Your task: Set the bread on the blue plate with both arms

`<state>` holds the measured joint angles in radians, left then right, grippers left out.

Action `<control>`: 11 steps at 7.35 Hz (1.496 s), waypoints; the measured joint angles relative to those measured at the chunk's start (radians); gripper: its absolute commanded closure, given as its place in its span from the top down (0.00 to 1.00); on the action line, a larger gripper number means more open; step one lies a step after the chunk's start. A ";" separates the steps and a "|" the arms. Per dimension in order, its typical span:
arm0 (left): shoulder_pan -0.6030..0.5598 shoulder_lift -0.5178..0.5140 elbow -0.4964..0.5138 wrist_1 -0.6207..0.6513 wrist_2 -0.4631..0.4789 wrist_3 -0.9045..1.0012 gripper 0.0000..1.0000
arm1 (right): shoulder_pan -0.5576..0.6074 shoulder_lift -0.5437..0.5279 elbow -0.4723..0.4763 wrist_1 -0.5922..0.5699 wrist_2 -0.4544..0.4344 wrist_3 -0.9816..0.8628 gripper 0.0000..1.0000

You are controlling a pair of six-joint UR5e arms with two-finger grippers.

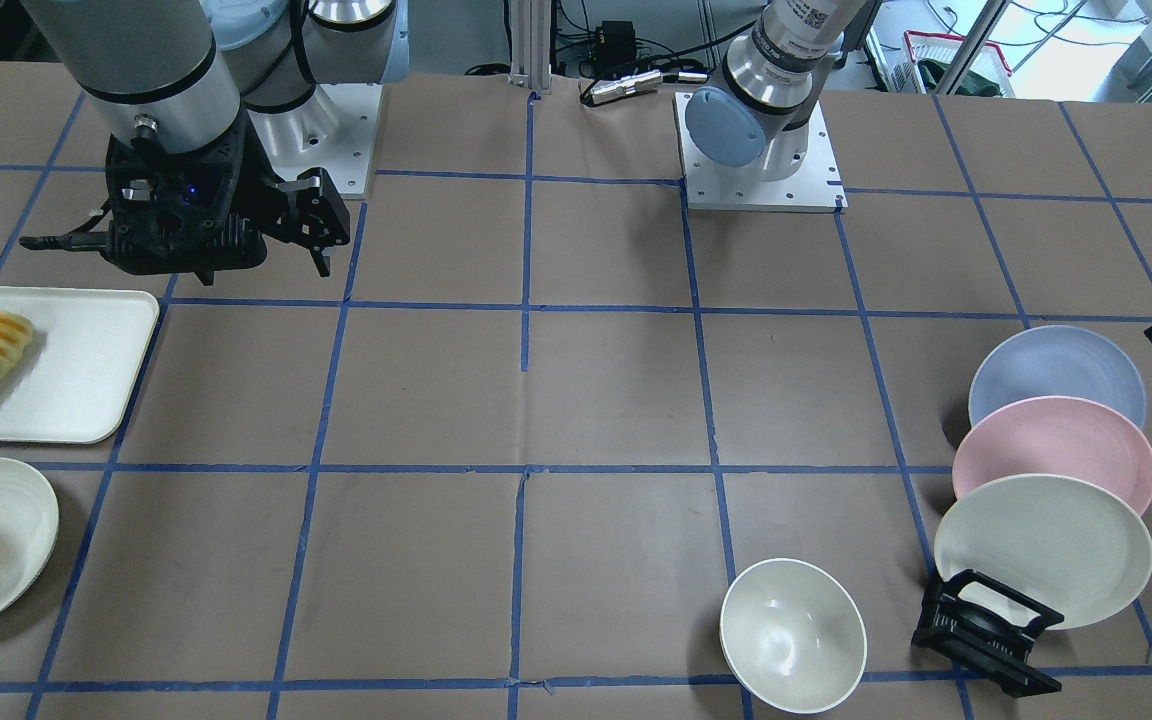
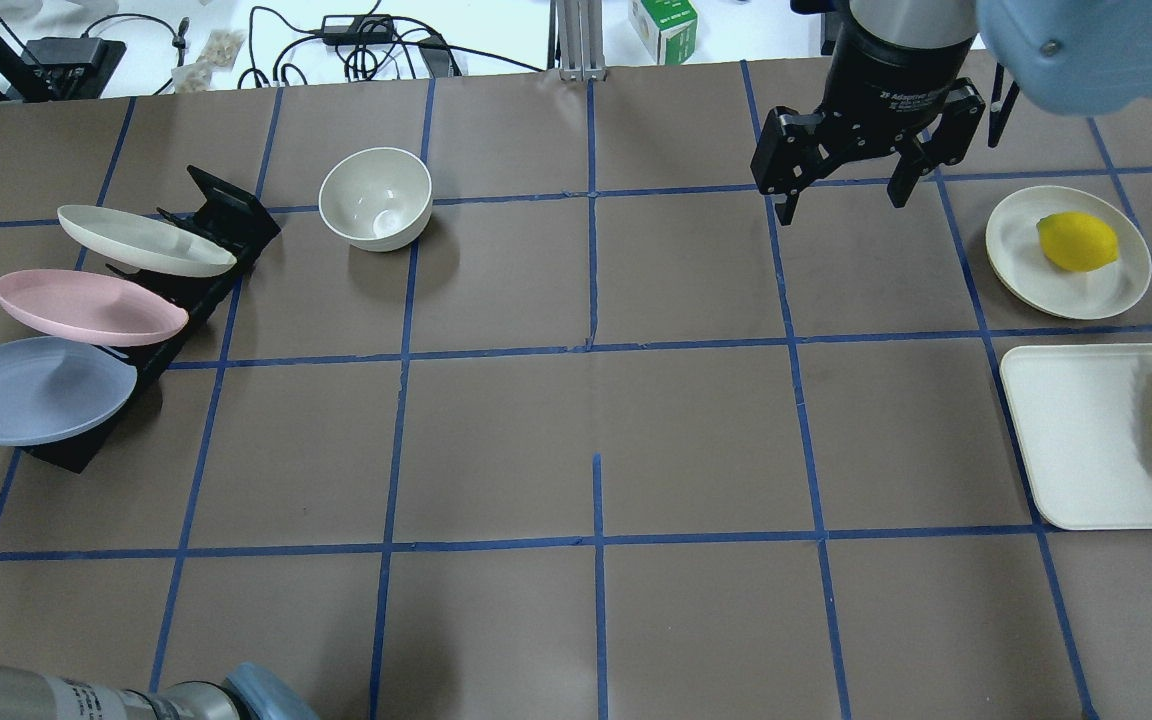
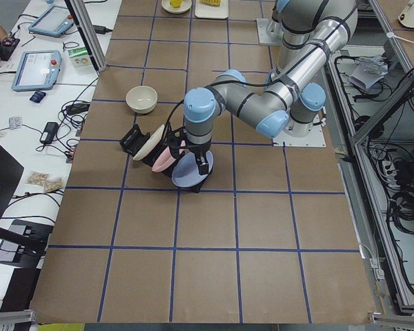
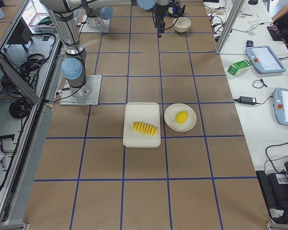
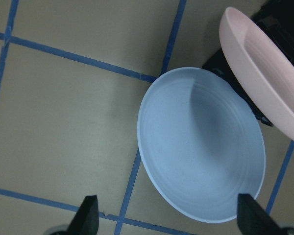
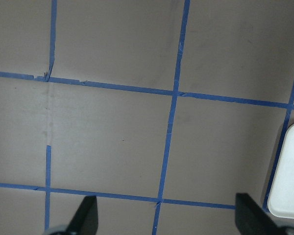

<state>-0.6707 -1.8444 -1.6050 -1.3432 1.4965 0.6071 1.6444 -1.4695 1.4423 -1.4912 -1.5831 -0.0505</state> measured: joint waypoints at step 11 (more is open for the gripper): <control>0.008 -0.139 0.003 0.024 0.003 -0.002 0.03 | 0.000 0.000 0.001 0.000 0.000 0.000 1.00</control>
<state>-0.6627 -1.9830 -1.6025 -1.3187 1.5000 0.6049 1.6442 -1.4693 1.4434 -1.4907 -1.5834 -0.0509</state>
